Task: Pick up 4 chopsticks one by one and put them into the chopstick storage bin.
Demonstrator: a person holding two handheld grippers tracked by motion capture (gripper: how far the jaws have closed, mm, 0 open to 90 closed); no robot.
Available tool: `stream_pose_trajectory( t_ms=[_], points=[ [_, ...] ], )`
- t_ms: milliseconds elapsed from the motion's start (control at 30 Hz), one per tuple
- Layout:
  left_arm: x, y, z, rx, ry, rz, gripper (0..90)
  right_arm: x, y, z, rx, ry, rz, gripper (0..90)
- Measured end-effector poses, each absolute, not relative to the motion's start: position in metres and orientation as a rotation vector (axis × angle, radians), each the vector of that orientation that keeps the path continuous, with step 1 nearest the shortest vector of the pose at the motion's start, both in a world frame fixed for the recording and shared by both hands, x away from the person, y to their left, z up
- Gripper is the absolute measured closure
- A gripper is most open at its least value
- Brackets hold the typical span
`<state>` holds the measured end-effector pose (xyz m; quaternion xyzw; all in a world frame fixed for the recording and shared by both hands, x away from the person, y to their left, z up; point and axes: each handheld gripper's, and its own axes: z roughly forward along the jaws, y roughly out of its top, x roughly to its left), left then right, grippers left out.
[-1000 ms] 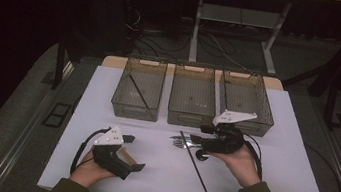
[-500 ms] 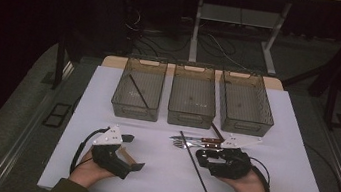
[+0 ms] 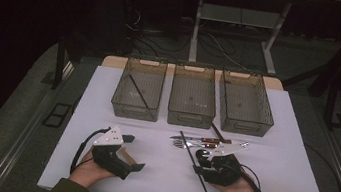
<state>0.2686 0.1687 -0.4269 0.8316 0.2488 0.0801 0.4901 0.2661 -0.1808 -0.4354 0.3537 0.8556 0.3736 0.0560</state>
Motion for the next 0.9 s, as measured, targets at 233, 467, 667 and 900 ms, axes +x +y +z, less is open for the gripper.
stream_pose_trajectory(
  t_ms=[233,467,667,900],
  points=[
    [0.269,0.169,-0.427,2.019,0.601,0.193,0.2,0.269,-0.172,-0.444,1.079,2.595,1.067,70.9],
    [0.269,0.168,-0.427,2.022,0.598,0.191,0.2,0.27,-0.17,-0.446,1.068,2.578,1.044,74.4],
    [0.269,0.168,-0.427,2.025,0.598,0.189,0.2,0.267,-0.169,-0.448,1.053,2.553,1.021,78.2],
    [0.269,0.168,-0.427,2.026,0.596,0.187,0.3,0.267,-0.169,-0.447,1.072,2.543,1.012,81.7]
  ],
)
